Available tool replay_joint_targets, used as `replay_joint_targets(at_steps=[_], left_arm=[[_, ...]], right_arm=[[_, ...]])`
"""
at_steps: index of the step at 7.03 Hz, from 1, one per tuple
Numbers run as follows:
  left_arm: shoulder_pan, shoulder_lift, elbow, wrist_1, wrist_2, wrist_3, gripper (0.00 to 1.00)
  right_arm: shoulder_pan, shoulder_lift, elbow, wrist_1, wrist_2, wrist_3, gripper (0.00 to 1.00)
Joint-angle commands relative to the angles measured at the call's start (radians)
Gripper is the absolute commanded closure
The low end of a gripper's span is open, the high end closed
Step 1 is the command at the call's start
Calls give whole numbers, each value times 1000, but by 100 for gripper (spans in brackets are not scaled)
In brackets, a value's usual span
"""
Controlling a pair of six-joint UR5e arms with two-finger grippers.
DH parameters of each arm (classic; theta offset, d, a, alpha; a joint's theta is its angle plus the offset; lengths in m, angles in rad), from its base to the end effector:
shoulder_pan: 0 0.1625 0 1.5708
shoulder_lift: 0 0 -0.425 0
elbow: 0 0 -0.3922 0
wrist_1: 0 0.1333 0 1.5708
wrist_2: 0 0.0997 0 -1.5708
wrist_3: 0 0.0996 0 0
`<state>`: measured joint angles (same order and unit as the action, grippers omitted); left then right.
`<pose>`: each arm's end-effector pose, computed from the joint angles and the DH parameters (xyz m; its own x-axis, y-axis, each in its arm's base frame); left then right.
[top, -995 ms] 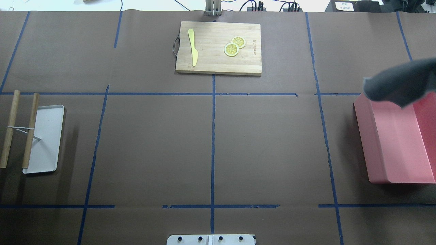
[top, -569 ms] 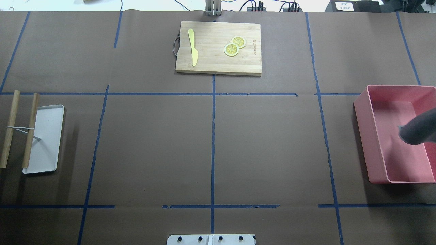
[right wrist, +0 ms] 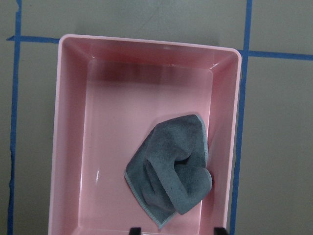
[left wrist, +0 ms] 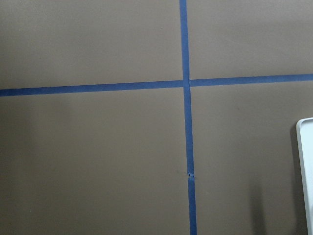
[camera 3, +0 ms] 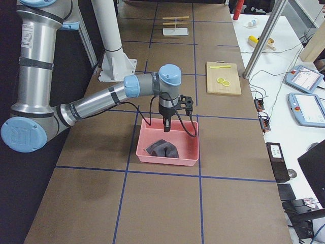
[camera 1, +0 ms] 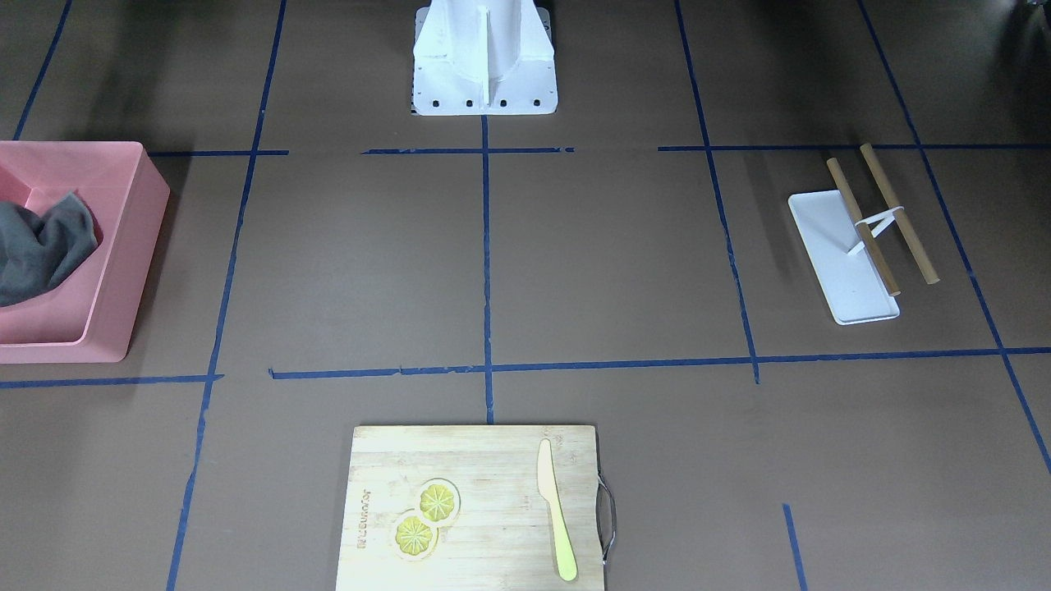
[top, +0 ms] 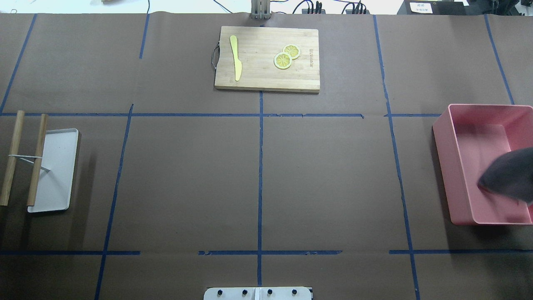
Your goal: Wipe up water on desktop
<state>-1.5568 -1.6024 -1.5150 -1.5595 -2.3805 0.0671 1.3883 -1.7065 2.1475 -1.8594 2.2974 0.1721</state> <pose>-0.0541 -0.5035 0.6690 0.6875 0.0510 -0.7244 -0.0602 0.9981 0.0131 -0.0079 -0.4124 0.4746 0.7369 -0.0649 0.6729 0.0540 0.9979 0.0371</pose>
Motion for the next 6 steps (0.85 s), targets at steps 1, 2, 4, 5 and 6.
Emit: replay_joint_targets(at_steps=[1,2,4,5,6], left_arm=[[1,-10,7,-1,3,2,0],[1,-27,21,4,1,6,0],[0,-31,44,7,3,45,0],[-6,-30,44,7,3,45,0],[-19,-30,39,9,4,45,0]], right_arm=[[0,30,-3,-1,1,-3,0],[27,28,-17,0,7,-16,0],[162,31,-191,6,147,-286,0],[205,33,-258,8,148,-409,0],[256,31,-331,6,148,-480,0]])
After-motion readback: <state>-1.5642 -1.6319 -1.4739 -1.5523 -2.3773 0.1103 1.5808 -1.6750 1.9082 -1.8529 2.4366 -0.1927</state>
